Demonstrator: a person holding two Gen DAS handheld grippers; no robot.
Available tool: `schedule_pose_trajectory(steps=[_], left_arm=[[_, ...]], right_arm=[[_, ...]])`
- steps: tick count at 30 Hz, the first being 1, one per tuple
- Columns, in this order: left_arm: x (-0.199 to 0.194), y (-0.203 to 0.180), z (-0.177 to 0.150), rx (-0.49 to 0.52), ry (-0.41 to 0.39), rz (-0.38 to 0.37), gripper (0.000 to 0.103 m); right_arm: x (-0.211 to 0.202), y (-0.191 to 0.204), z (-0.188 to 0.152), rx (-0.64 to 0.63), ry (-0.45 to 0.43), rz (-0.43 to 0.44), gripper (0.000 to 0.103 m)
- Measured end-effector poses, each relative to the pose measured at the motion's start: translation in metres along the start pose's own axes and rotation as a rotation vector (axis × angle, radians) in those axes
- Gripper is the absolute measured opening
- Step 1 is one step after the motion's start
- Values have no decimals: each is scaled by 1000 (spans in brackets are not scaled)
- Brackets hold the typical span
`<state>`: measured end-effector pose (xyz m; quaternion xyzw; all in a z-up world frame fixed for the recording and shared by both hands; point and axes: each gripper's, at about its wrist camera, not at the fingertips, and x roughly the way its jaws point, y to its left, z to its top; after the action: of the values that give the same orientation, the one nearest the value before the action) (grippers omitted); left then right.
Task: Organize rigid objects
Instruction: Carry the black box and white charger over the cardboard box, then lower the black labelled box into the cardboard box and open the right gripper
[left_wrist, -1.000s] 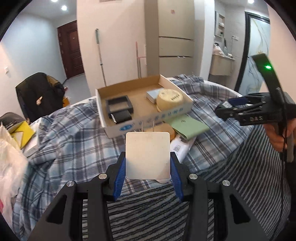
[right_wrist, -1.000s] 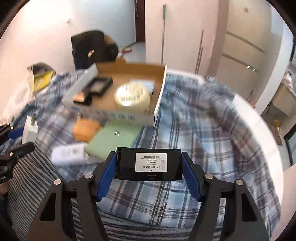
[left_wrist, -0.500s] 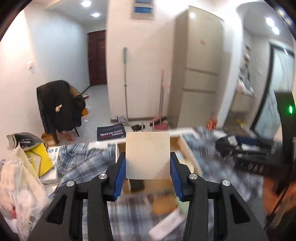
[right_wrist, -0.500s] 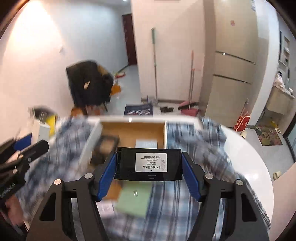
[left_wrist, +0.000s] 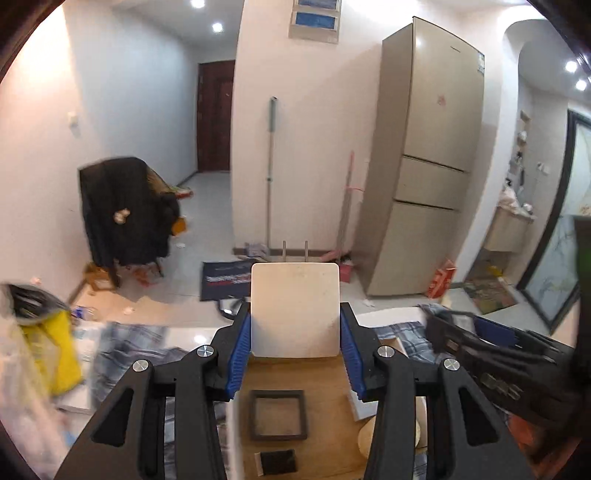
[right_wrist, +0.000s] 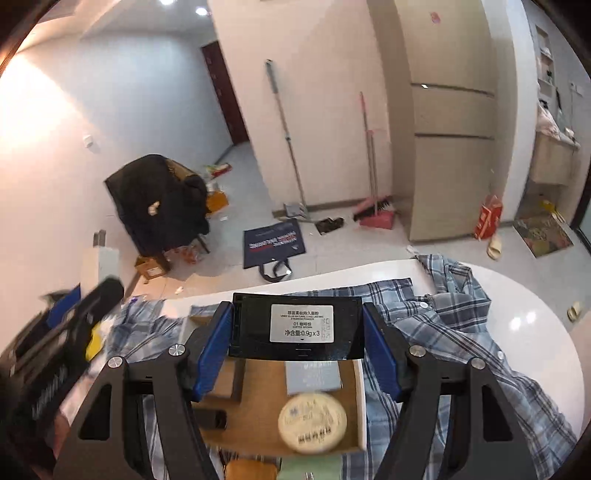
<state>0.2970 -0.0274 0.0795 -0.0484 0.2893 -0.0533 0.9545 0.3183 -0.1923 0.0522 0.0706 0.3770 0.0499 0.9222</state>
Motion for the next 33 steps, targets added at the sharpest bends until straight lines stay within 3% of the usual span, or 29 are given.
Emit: schedule_pose_trajectory(steps=[2, 9, 12, 19, 29, 33], left_arm=[[21, 3, -12, -5, 46, -2, 47], [68, 15, -31, -29, 131, 46, 47], [76, 17, -36, -41, 138, 45, 47], [85, 23, -42, -47, 156, 50, 47], [81, 16, -42, -44, 160, 22, 47], [77, 11, -40, -23, 155, 16, 47]], right_arm=[[26, -1, -8, -20, 51, -65, 67], [83, -8, -33, -63, 137, 84, 67], [98, -3, -41, -126, 155, 74, 67], [121, -6, -49, -143, 217, 47, 67], [121, -11, -48, -132, 222, 63, 68], [95, -13, -37, -122, 183, 72, 68]])
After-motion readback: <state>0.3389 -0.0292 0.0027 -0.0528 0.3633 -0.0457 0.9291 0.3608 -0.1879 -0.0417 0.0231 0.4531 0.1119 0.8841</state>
